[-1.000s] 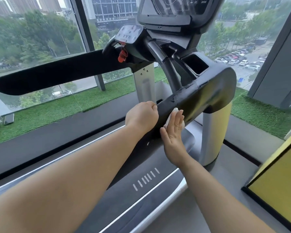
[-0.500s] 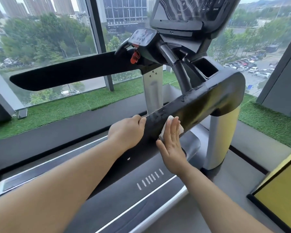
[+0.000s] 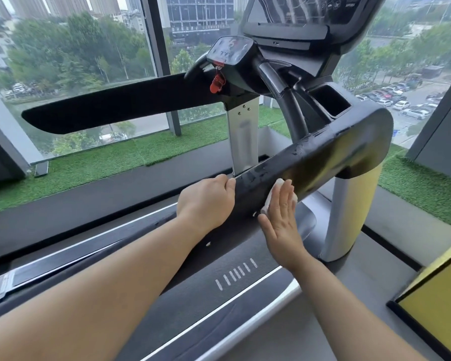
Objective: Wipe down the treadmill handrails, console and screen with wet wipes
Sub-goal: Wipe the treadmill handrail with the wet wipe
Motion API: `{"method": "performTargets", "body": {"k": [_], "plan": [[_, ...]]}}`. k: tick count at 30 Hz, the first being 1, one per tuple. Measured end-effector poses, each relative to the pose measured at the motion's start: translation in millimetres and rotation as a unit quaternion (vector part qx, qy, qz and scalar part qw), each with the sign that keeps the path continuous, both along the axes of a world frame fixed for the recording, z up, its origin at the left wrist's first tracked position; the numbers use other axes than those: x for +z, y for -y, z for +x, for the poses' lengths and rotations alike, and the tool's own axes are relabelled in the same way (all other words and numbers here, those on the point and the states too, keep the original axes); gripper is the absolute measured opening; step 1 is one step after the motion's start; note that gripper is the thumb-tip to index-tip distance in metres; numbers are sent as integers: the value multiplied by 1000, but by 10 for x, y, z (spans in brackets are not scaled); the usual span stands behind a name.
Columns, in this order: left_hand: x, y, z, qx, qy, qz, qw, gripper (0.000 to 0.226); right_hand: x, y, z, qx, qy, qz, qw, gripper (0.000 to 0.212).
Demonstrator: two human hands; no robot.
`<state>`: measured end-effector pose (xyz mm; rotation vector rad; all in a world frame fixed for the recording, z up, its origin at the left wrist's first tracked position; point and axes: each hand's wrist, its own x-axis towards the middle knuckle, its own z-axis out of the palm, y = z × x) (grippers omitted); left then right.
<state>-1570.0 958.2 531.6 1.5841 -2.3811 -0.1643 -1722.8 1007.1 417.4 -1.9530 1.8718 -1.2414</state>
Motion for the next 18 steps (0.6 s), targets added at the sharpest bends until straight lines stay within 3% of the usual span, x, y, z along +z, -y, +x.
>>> {"method": "performTargets", "body": {"k": [4,5,8,12,18], "plan": [[4,1,0,1,-1,1,1000,39,245,203,-52,-88,220,-13,972,62],[3,-2,-1,2,-1,0,1000,39,274,197,56,-95,218,-11,971,65],[4,-2,-4,1,0,-6,1000,39,148,36,374,-34,98,-31,994,72],[5,-2,-7,2,0,-4,1000,40,-23,1,112,4,-27,-32,999,67],[4,-10,-2,0,0,-5,1000,39,295,162,104,-66,179,-11,982,65]]}}
